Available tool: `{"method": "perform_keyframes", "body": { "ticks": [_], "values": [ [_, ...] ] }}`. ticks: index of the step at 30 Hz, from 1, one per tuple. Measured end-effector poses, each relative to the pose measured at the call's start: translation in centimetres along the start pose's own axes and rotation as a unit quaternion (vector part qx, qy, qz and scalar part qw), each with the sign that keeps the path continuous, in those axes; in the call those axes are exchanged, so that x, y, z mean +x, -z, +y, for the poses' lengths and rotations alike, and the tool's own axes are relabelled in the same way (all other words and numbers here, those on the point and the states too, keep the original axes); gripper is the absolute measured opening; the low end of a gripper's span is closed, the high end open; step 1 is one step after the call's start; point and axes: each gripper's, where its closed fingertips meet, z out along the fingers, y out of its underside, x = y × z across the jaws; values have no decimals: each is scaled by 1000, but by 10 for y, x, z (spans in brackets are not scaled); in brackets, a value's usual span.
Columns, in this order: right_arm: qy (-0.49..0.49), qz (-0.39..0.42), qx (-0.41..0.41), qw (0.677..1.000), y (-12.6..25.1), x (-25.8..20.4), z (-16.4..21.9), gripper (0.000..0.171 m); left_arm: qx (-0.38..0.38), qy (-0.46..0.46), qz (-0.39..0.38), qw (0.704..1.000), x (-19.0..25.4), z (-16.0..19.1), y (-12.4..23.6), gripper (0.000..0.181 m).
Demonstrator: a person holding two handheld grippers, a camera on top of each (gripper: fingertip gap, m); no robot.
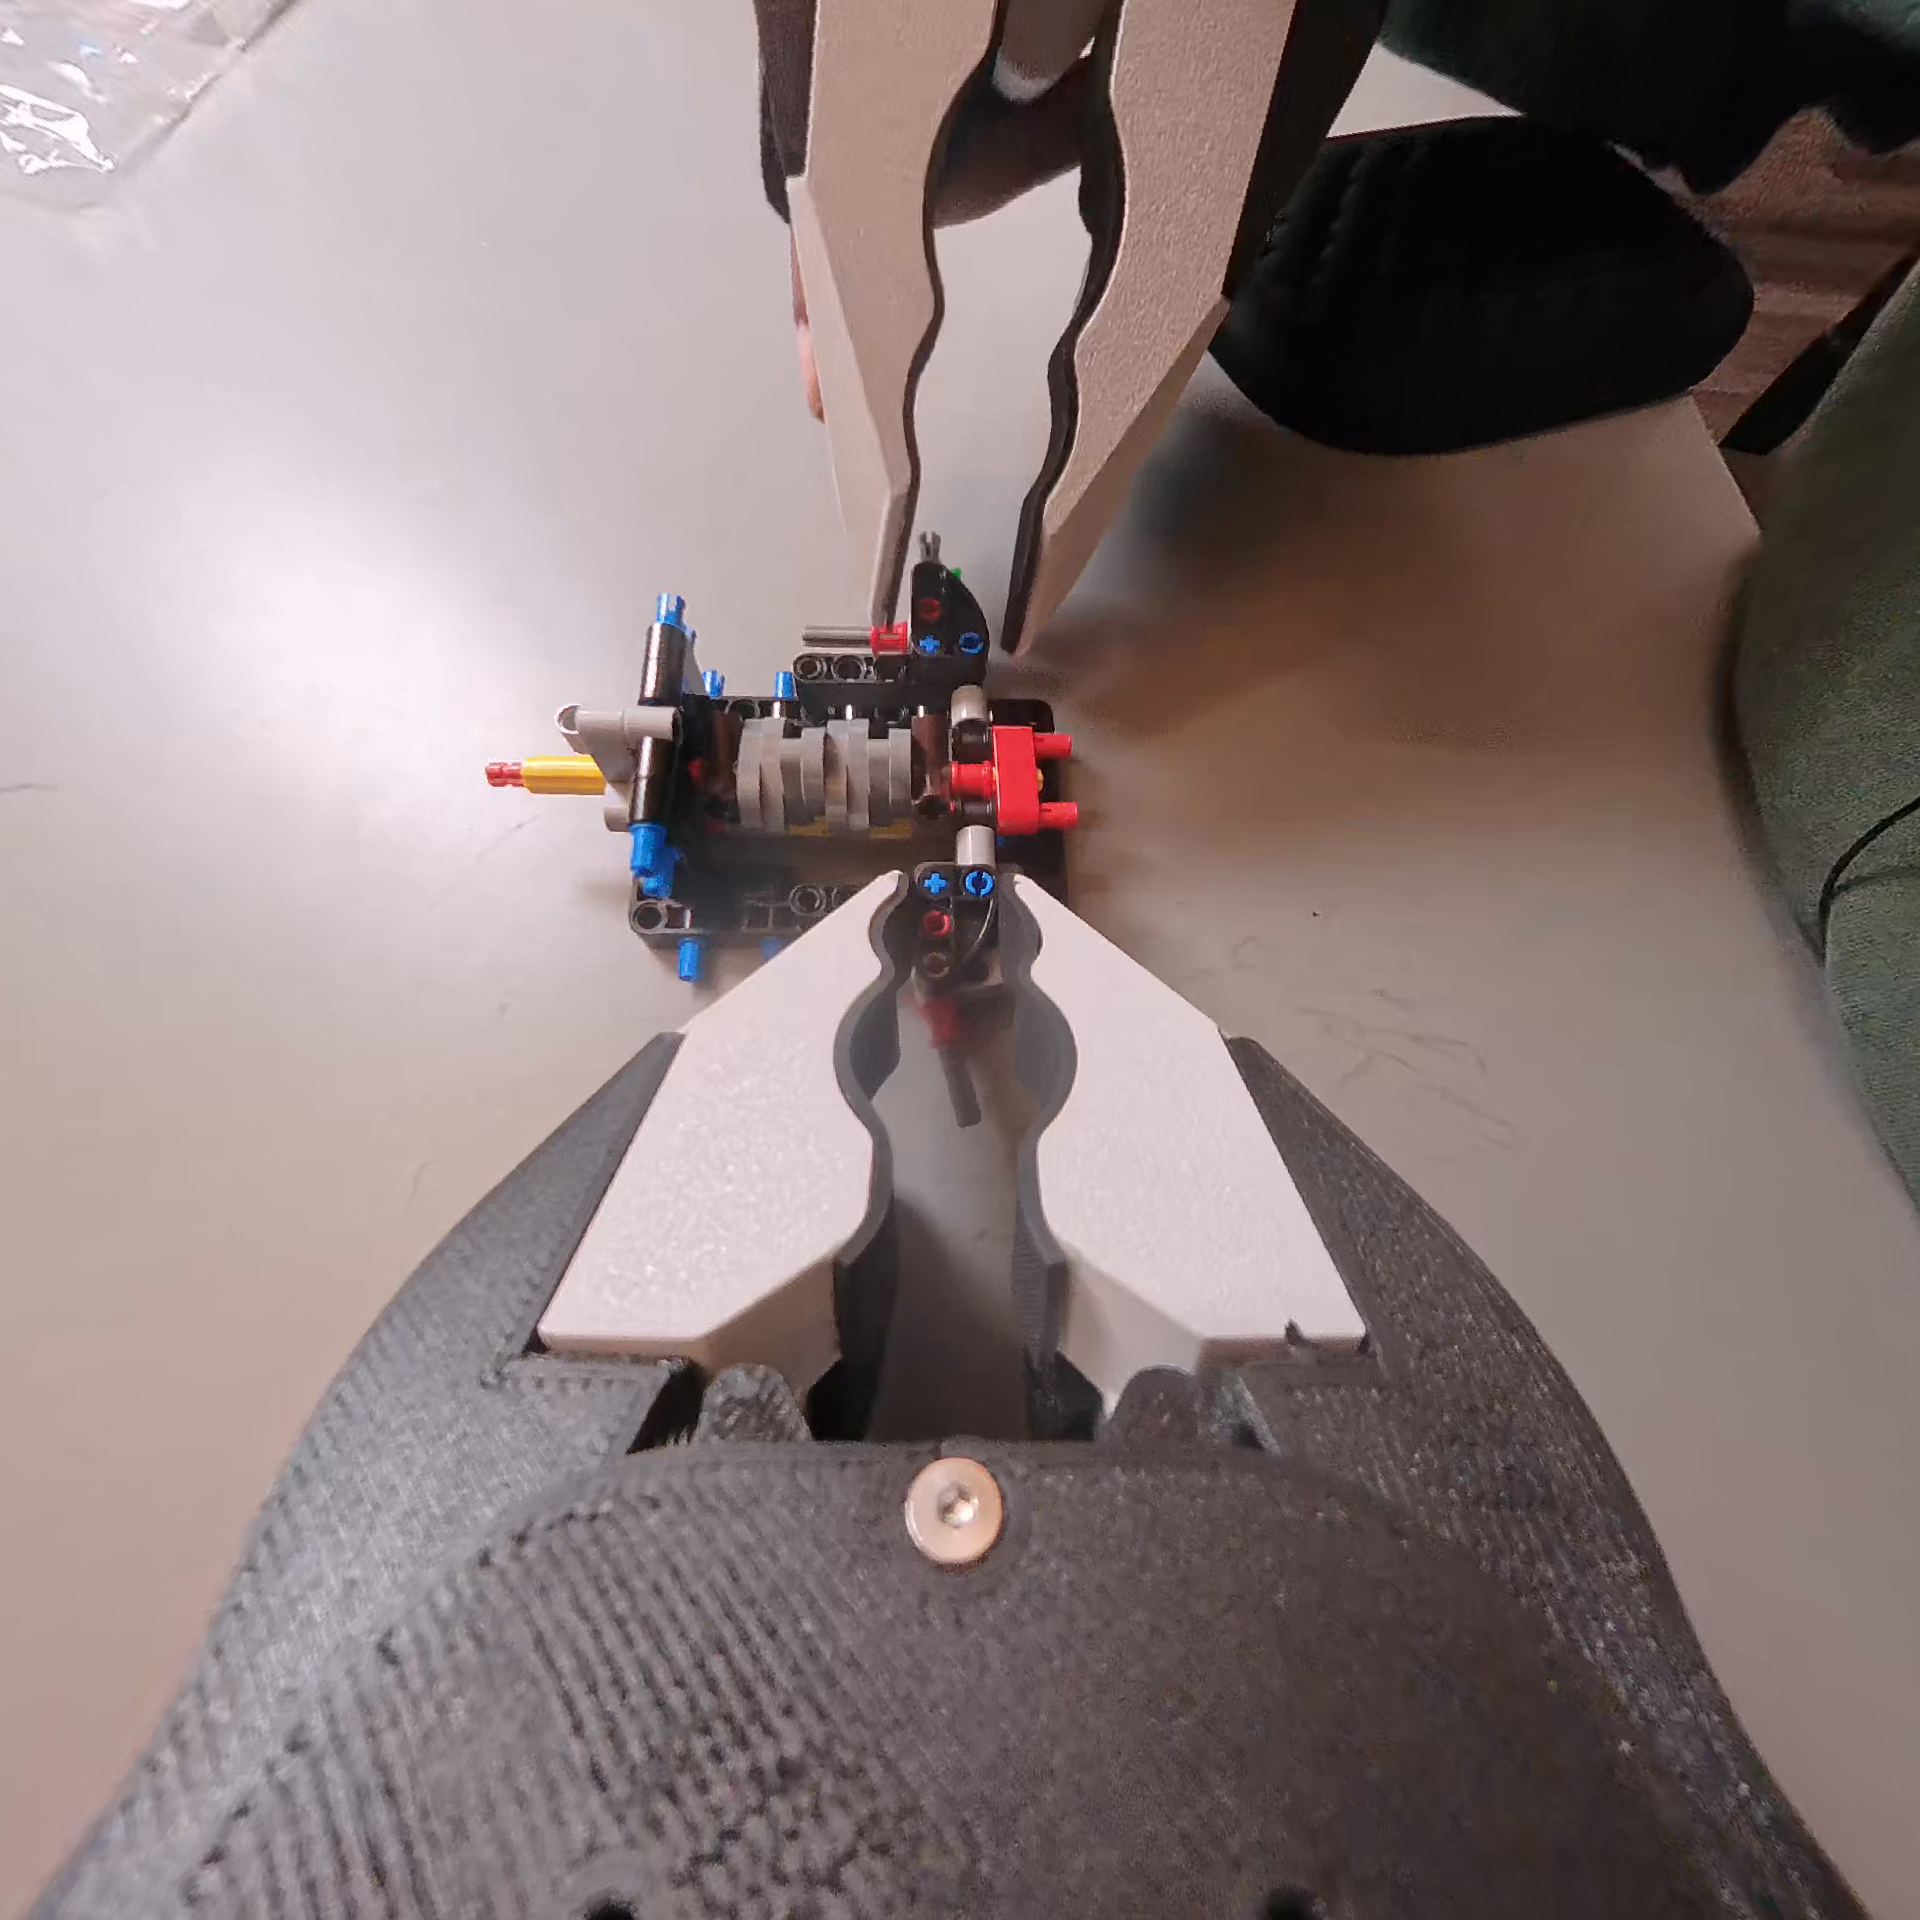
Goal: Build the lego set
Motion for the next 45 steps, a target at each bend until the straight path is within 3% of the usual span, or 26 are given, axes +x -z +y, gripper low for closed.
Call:
{"method": "perform_keyframes", "body": {
  "ticks": [7, 32, 33, 34, 38, 41, 45],
  "values": [
    [13, -32, -55, 998, -5, -3, 8, 12, 4, 0, 1, 1000, 1, -2, 1, 13],
    [7, -113, -22, 993, -10, -7, 11, 12, 2, 25, 18, 1000, 1, -3, 2, 14],
    [2, -114, -15, 993, -11, -7, 10, 12, -1, 29, 14, 999, -2, -4, 4, 21],
    [-7, -117, -7, 993, -12, -7, 8, 12, 8, 34, 10, 999, -5, -9, 7, 30],
    [3, -111, -6, 994, -12, -6, 7, 12, 63, 35, 22, 997, -2, -45, 14, 17],
    [10, -104, -15, 994, -13, -5, 6, 12, 9, -4, 4, 1000, 4, -41, -14, 22],
    [16, -99, -11, 995, -15, -5, 6, 12, -52, -48, -35, 997, -1, -27, -32, 14]
  ]
}}
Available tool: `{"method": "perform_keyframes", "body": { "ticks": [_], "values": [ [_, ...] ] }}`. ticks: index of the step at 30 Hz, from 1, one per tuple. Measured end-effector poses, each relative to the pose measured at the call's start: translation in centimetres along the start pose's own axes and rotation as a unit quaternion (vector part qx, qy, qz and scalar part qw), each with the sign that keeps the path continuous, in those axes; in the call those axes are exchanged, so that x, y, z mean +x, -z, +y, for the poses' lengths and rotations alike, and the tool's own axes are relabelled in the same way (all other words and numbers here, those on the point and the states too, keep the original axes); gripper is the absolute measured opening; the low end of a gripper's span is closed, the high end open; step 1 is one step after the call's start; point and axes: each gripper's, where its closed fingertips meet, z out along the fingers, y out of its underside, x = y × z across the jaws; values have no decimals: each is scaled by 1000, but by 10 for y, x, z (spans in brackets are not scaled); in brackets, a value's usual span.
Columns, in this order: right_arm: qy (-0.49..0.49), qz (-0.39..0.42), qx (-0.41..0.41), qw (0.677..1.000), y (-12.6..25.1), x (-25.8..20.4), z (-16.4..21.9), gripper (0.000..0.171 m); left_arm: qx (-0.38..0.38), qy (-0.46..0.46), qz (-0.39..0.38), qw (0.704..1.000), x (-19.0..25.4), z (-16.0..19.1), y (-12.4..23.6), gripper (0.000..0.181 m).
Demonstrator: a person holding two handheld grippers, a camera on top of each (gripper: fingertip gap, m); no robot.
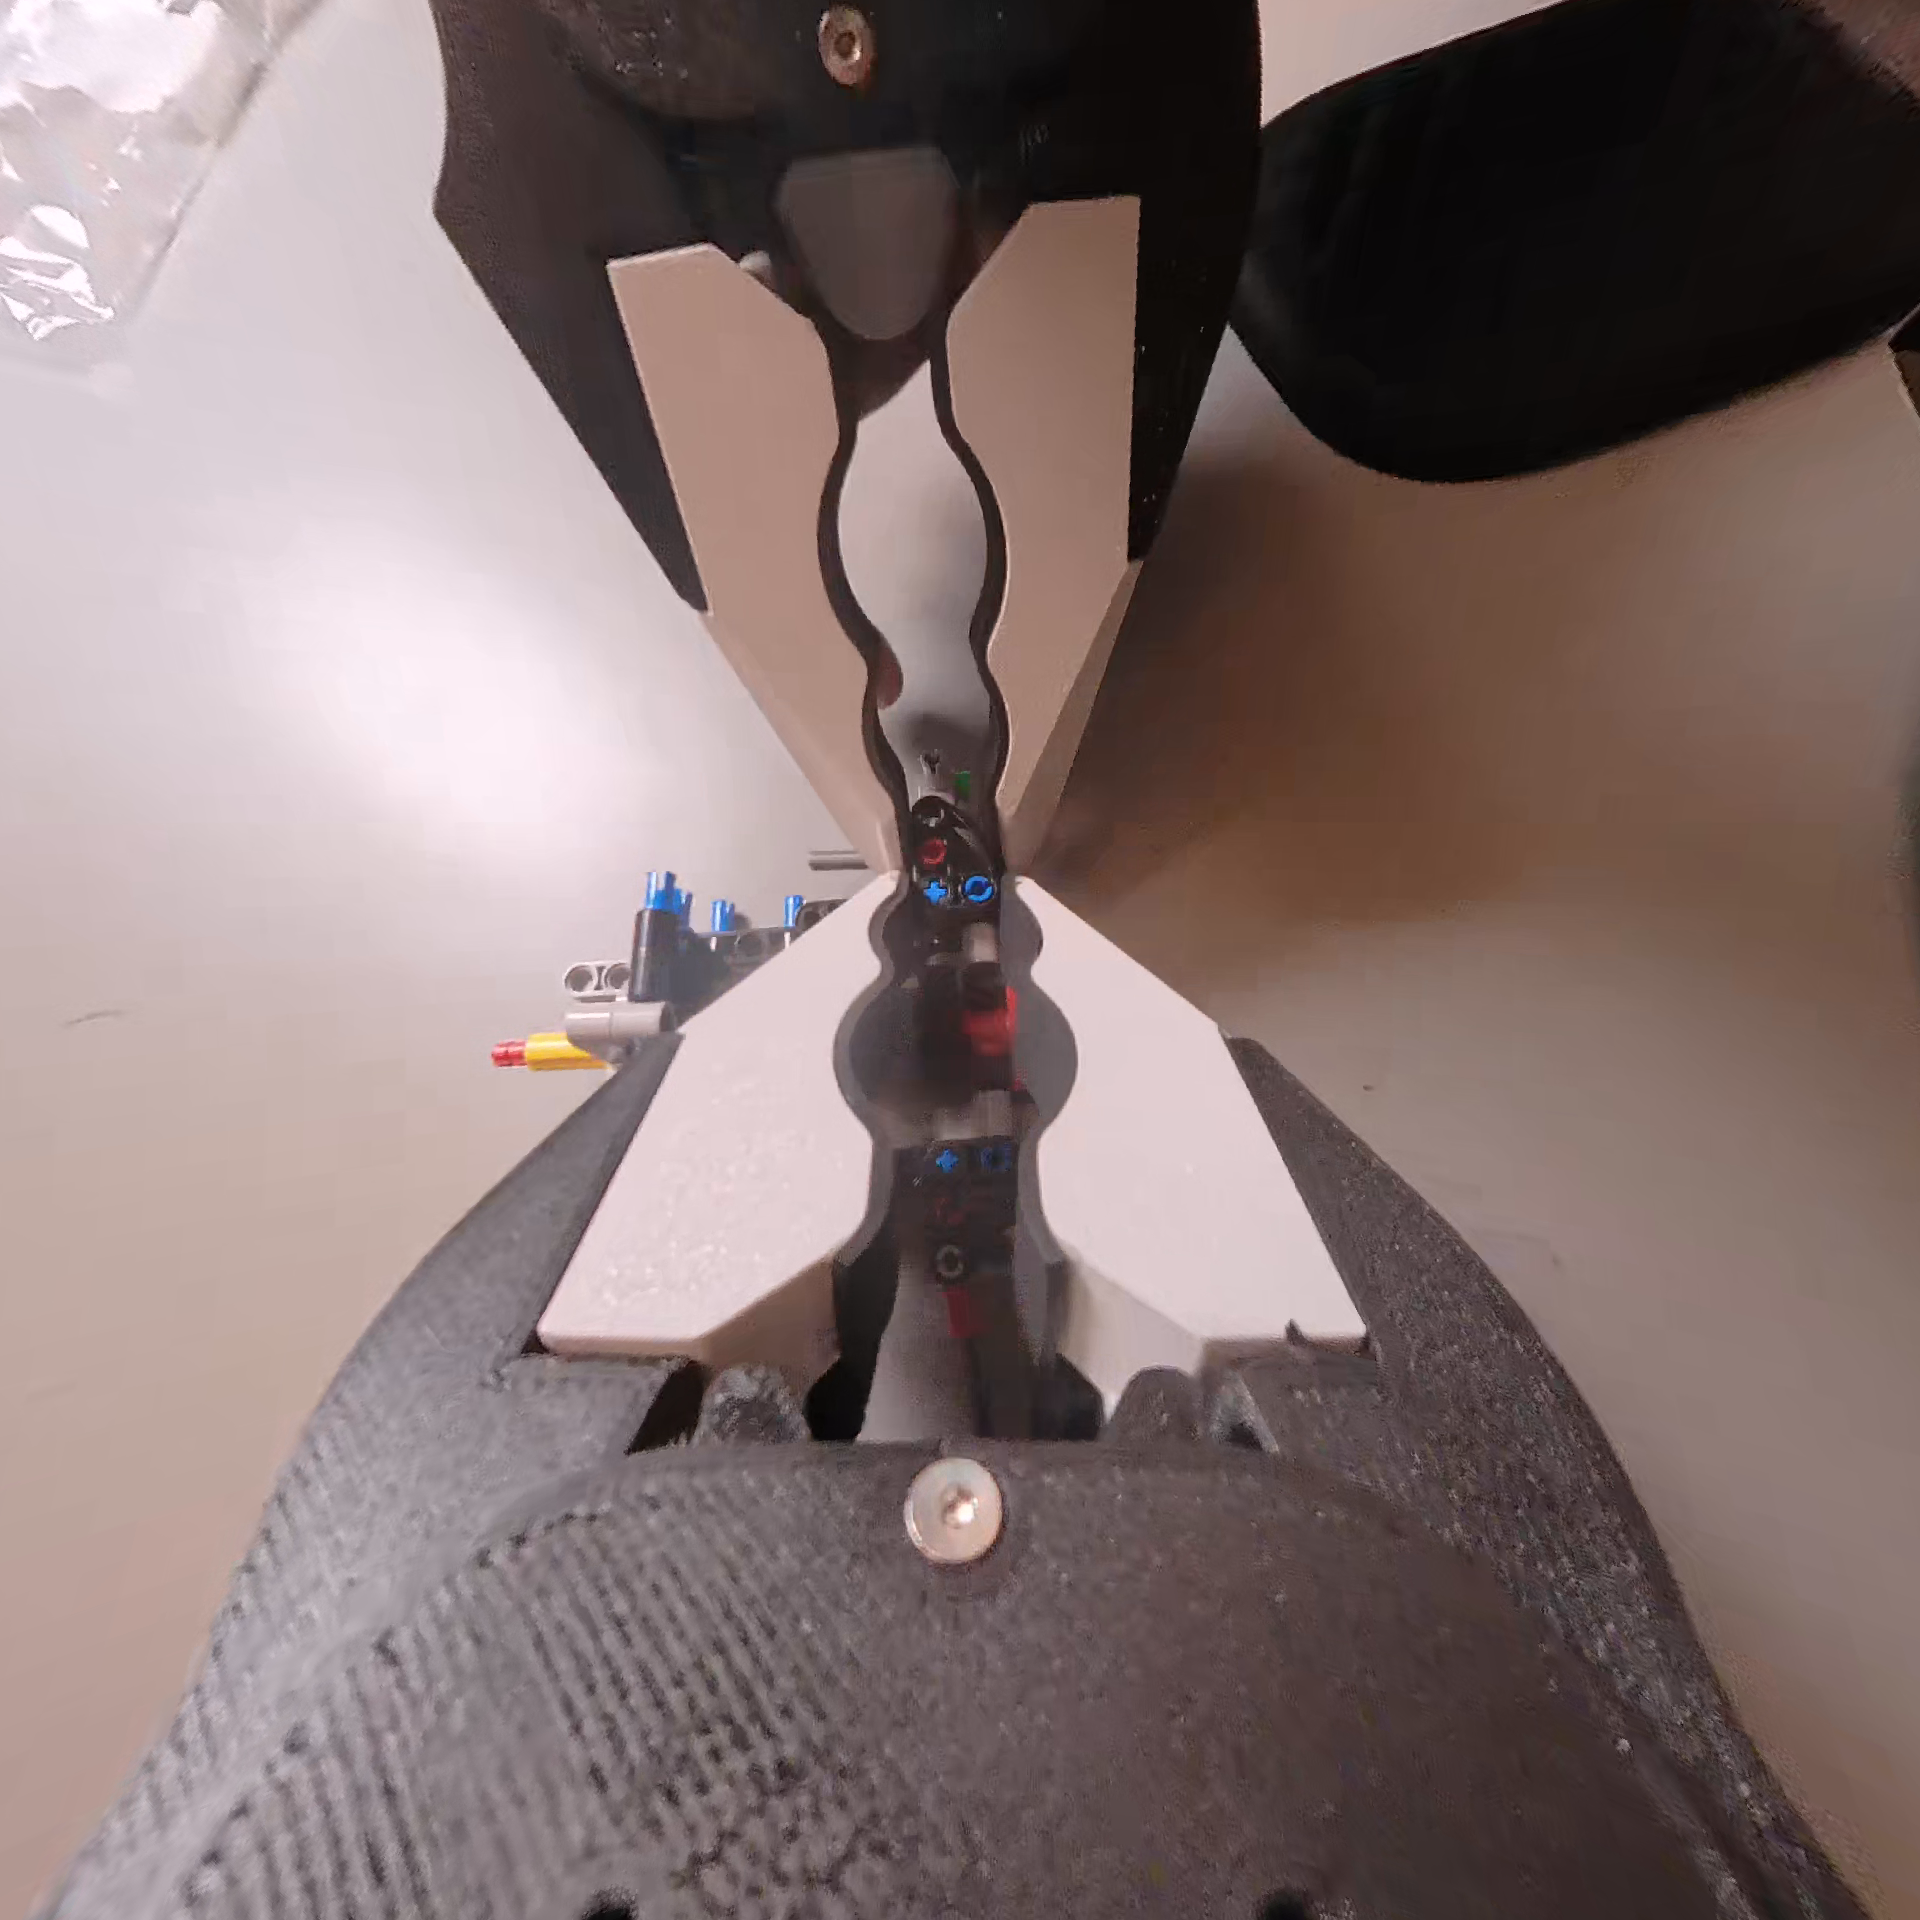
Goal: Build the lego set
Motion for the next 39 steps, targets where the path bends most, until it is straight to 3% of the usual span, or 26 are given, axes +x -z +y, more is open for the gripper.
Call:
{"method": "perform_keyframes", "body": {
  "ticks": [6, 13, 21, 34, 36, 38, 39],
  "values": [
    [17, 22, 12, 1000, 7, 3, 2, 18, -2, 4, -3, 1000, 0, 1, 0, 13],
    [37, 16, -4, 999, 11, 2, 3, 7, -20, -3, -6, 1000, 0, 2, 0, 14],
    [51, -12, -44, 998, 10, 1, 5, 6, -44, -1, -1, 999, 0, 3, 0, 14],
    [25, -24, -26, 999, 6, 1, 7, 6, -62, 7, 13, 998, 0, 4, 0, 14],
    [26, -12, -21, 999, 7, 1, 6, 8, -61, 10, 13, 998, 0, 3, -1, 14],
    [22, -5, -9, 1000, 11, 1, 1, 21, -64, 8, 12, 998, 0, 3, -1, 14],
    [24, 2, -1, 1000, 14, 2, -4, 17, -65, 7, 12, 998, 0, 3, -1, 14]
  ]
}}
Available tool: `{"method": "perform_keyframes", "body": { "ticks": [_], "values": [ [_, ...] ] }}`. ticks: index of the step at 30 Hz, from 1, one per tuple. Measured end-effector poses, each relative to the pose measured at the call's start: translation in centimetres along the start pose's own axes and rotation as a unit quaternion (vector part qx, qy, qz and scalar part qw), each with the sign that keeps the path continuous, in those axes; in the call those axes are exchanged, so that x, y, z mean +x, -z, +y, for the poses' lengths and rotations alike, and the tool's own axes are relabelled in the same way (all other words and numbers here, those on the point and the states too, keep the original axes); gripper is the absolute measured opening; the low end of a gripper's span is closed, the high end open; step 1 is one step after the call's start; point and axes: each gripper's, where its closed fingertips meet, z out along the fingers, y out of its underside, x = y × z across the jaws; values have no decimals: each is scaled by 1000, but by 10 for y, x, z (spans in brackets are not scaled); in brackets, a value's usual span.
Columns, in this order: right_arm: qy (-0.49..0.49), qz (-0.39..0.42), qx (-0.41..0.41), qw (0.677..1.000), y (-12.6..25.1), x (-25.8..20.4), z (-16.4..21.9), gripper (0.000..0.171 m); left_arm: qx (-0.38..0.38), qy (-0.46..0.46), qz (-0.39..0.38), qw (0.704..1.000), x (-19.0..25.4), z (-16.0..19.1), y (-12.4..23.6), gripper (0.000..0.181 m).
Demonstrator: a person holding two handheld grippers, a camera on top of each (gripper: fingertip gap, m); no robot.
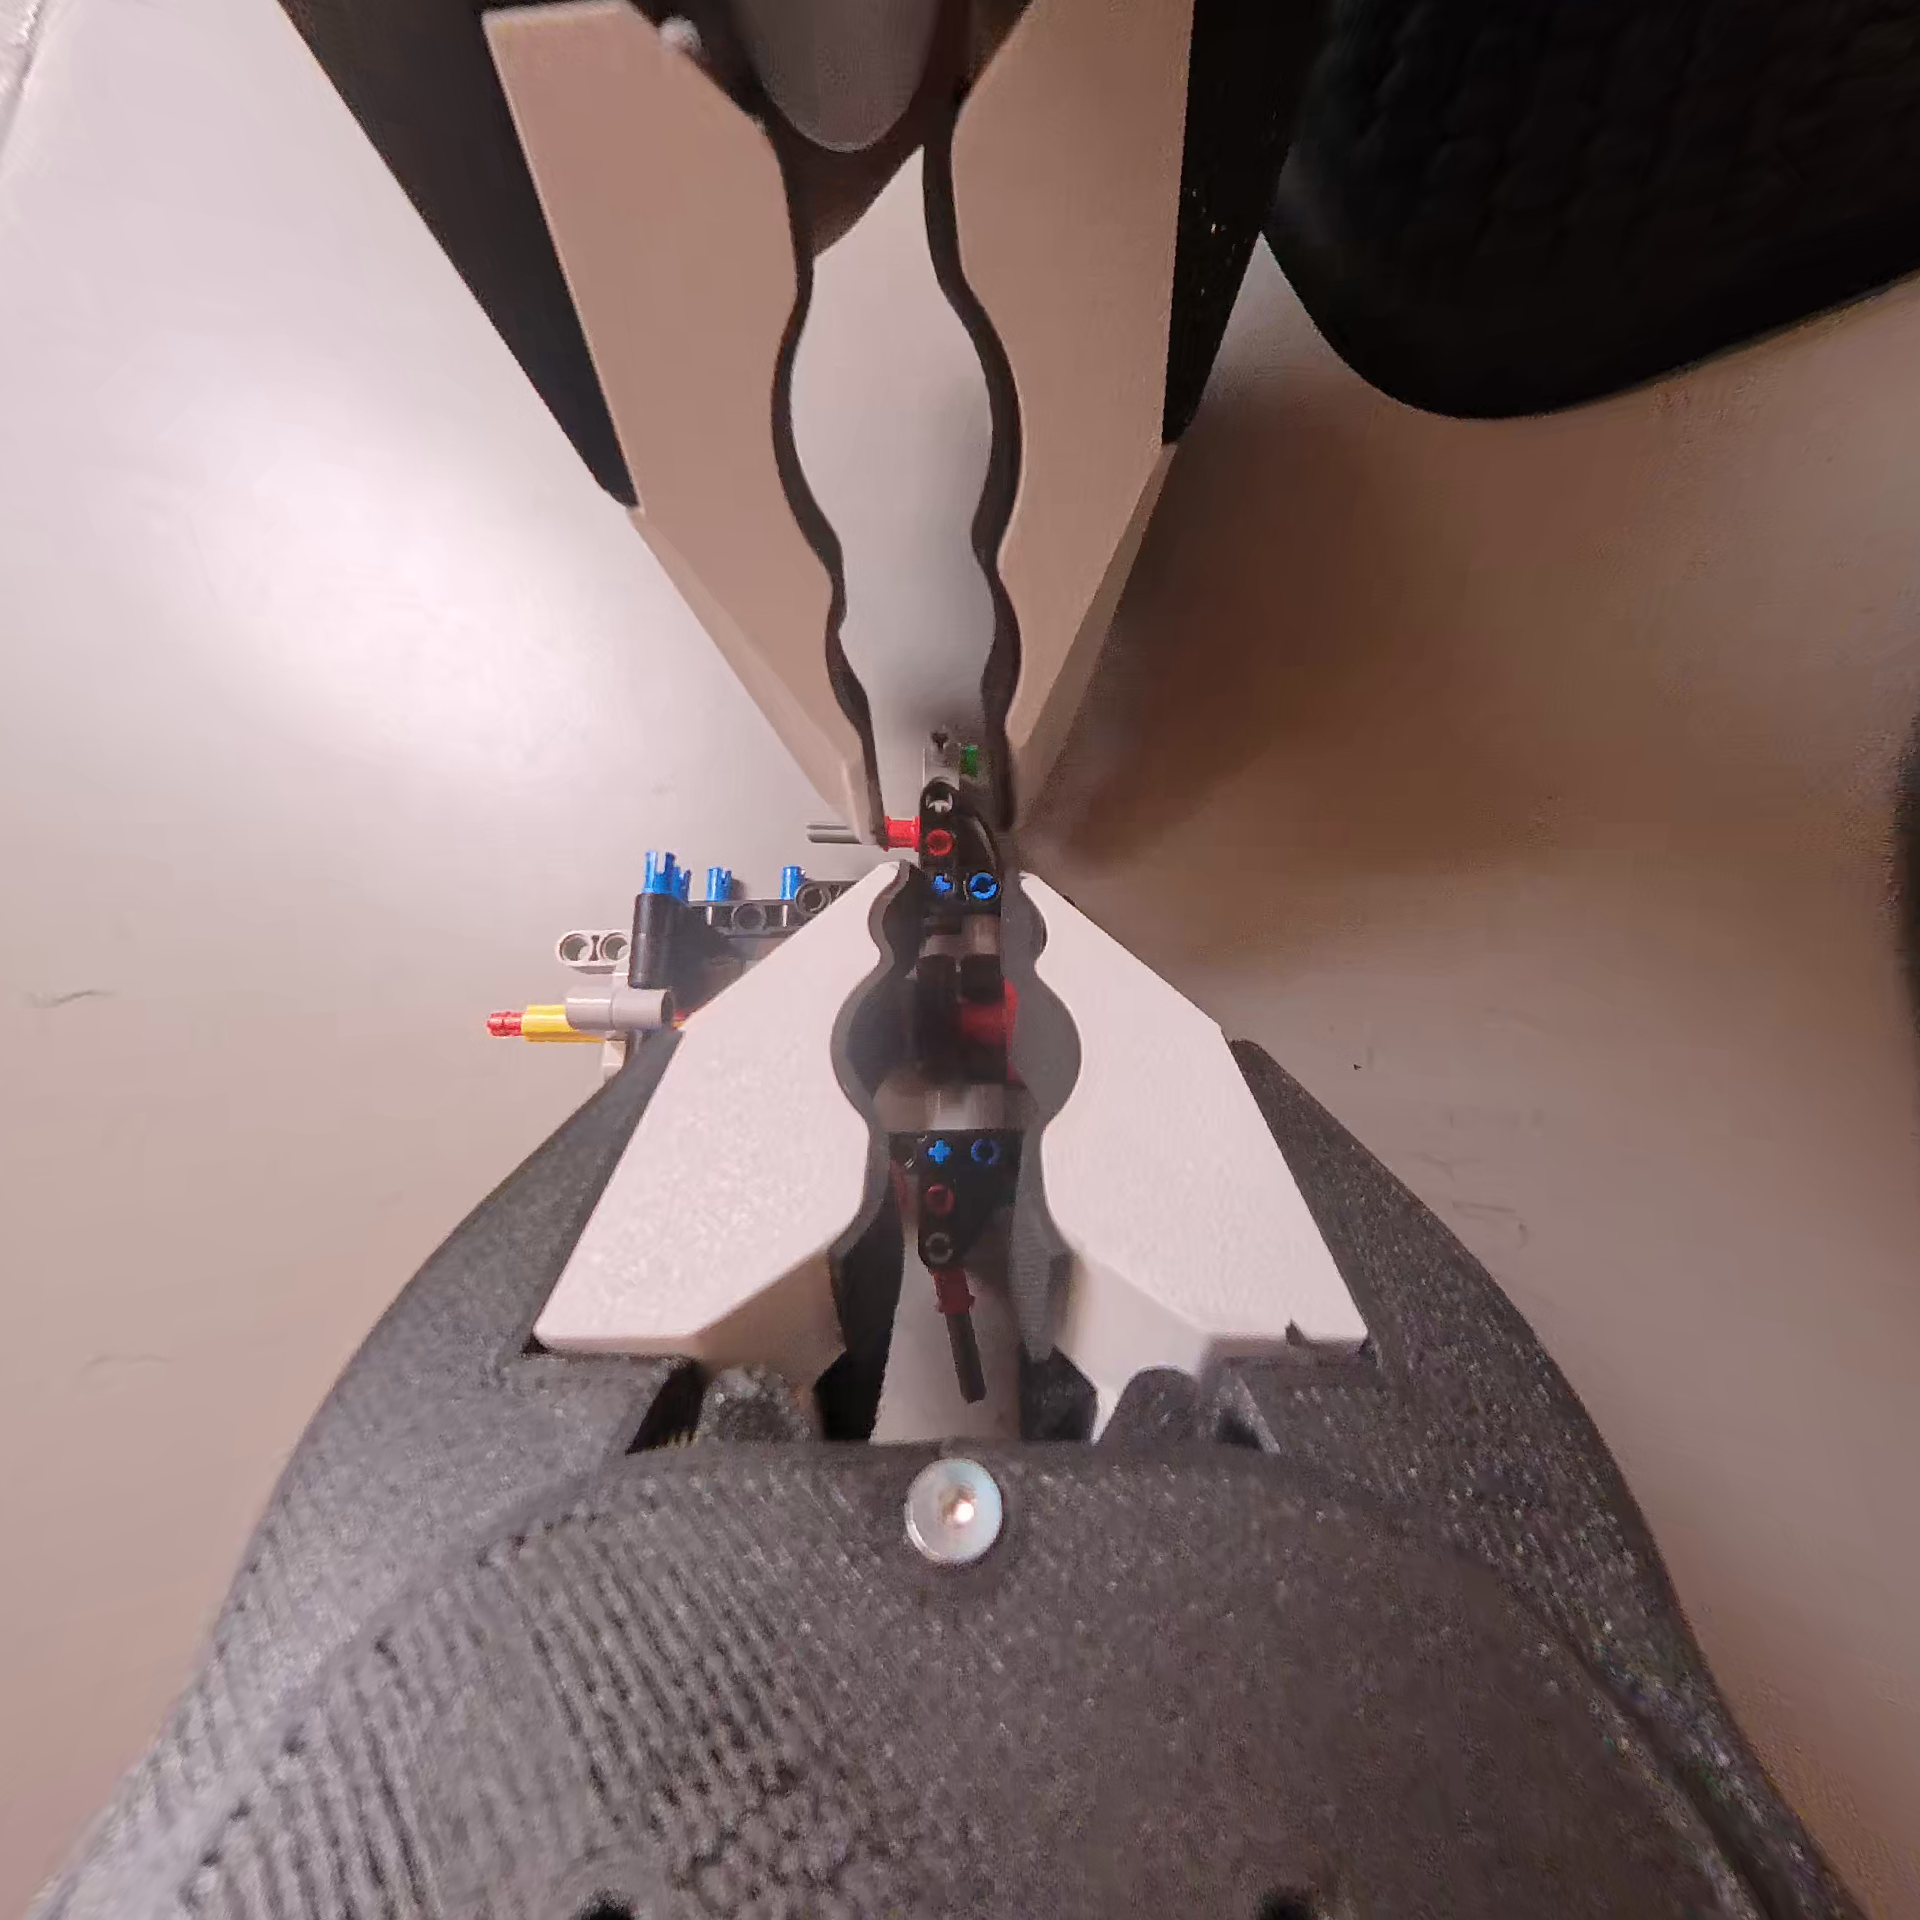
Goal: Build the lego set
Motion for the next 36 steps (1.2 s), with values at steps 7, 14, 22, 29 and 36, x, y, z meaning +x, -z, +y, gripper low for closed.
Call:
{"method": "perform_keyframes", "body": {
  "ticks": [7, 14, 22, 29, 36],
  "values": [
    [32, 8, -64, 997, 0, -2, -1, 9, -3, 4, 0, 1000, 0, 0, 0, 15],
    [16, 5, -64, 998, -2, -3, 1, 9, -1, 7, 0, 1000, 0, 1, 0, 15],
    [7, -7, -59, 998, -9, -4, 6, 9, -7, 13, 5, 1000, 1, 3, -1, 14],
    [9, -21, -49, 999, -15, -3, 10, 9, 7, 23, 15, 1000, 0, 2, 0, 14],
    [12, 17, -18, 1000, 8, 1, -1, 17, 5, 28, 24, 999, 3, -3, 0, 15]
  ]
}}
